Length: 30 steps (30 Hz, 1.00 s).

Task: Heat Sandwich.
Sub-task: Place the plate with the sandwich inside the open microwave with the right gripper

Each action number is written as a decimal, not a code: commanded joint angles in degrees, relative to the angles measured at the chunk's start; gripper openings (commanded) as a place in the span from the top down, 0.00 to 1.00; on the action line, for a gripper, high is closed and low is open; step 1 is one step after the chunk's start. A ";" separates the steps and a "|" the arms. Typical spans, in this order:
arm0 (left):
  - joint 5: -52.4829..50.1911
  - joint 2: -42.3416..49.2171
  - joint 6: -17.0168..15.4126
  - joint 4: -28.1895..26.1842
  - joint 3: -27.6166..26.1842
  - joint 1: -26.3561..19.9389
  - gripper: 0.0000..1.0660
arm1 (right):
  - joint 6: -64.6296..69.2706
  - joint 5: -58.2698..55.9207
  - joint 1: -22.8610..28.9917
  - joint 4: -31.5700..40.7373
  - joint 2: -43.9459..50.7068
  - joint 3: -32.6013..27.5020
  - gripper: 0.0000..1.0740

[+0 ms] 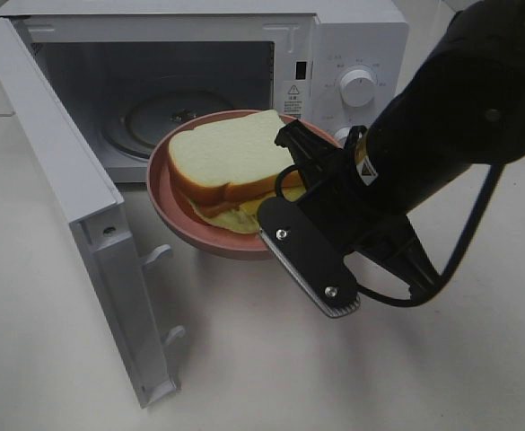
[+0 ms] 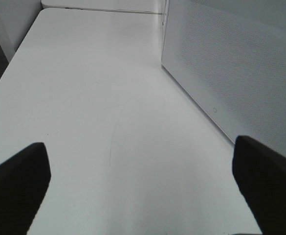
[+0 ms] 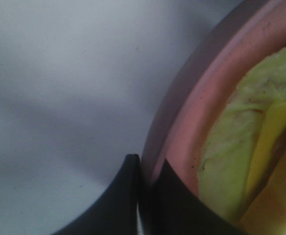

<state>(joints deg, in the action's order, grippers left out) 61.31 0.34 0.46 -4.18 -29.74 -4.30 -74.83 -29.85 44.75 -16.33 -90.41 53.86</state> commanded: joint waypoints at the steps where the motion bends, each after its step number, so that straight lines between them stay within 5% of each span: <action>1: 0.06 0.86 0.11 -0.06 0.11 0.29 0.10 | -0.57 1.15 1.03 -0.06 -1.43 2.58 1.00; 30: 0.06 0.86 0.11 -0.06 0.11 0.29 0.10 | 1.03 -7.73 1.20 0.52 -19.19 26.30 1.00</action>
<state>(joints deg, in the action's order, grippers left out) 61.31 0.34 0.46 -4.18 -29.74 -4.30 -74.31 -38.04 46.12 -15.18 -109.26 78.55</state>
